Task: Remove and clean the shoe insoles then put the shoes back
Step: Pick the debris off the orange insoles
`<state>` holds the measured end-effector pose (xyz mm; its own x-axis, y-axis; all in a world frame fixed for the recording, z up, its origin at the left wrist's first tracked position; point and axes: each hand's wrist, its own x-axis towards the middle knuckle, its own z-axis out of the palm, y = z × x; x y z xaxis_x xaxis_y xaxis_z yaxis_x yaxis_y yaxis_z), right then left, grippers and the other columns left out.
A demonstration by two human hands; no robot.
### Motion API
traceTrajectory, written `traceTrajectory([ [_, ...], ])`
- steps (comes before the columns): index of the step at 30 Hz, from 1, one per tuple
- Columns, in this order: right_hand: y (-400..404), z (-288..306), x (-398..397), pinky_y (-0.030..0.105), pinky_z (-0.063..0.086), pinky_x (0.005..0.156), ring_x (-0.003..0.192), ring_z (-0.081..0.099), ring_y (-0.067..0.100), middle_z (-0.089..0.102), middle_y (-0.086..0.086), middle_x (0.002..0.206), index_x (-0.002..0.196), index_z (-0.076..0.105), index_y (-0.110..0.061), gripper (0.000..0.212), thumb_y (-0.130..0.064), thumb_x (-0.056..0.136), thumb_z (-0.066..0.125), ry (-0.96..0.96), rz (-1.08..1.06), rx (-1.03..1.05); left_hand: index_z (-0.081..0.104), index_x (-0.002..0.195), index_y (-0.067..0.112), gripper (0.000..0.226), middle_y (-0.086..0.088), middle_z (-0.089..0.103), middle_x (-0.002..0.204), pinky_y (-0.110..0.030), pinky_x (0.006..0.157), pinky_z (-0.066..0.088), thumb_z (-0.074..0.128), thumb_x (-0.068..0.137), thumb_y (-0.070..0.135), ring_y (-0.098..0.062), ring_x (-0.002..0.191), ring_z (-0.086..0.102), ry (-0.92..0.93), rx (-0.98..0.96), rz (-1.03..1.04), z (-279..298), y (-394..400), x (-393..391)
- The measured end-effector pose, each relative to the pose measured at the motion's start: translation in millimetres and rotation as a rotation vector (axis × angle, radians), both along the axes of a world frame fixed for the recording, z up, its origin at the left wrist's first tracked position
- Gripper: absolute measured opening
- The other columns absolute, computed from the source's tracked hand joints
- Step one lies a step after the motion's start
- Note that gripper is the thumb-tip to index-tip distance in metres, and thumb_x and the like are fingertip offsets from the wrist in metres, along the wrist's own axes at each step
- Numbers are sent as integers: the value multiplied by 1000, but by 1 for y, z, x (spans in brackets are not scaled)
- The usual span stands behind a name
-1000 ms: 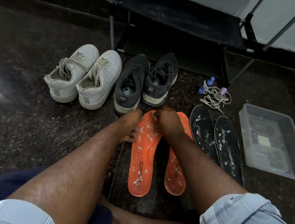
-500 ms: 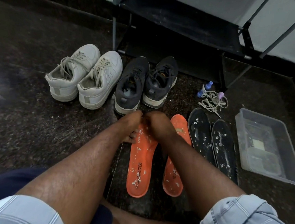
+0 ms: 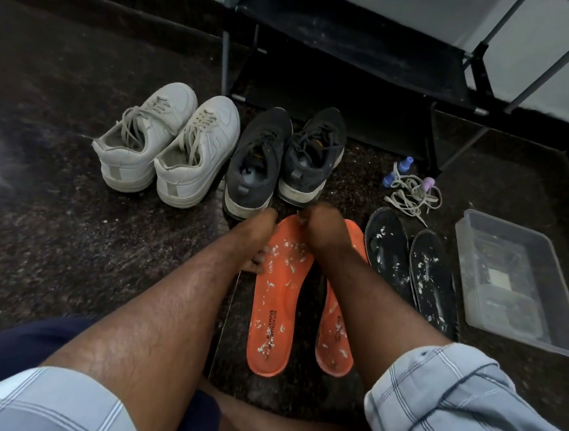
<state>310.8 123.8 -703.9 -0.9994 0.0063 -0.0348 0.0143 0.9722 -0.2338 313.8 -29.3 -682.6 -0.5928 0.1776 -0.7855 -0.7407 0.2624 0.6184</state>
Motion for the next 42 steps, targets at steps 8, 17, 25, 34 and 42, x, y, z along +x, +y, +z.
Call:
traceTrajectory([
  [8,12,6,10,36,45,80,95,63,35,66,18,102,95,72,-4,21,-15,89,55,-65,19,49,61,97,28,60,-8,51,95,-33,73,51,22,93,74,-19,66,44,-23,12,-22,2,1,-2],
  [17,24,3,19,32,42,70,89,64,34,70,17,94,87,72,-7,25,-27,92,58,-68,-25,-14,59,114,28,64,-8,51,95,-35,74,52,21,93,75,-20,71,46,-11,24,-31,1,1,-2],
  [25,12,3,22,36,51,74,83,67,26,73,9,89,87,75,-10,14,-17,85,63,-23,44,-160,59,99,28,59,-8,51,96,-32,71,50,23,93,74,-21,75,46,-11,16,-42,3,1,-2],
  [34,2,4,23,33,42,72,88,63,33,66,15,91,87,71,-7,15,-8,82,57,-68,182,18,63,110,27,62,-6,48,87,-32,69,50,25,94,73,-19,66,44,-6,21,-28,1,1,-1],
  [42,8,5,22,33,49,79,89,67,28,73,11,97,96,76,-8,19,-19,88,63,-60,137,-73,62,109,25,61,-6,48,83,-33,70,52,27,93,72,-19,64,44,-11,18,-11,2,0,-1],
])
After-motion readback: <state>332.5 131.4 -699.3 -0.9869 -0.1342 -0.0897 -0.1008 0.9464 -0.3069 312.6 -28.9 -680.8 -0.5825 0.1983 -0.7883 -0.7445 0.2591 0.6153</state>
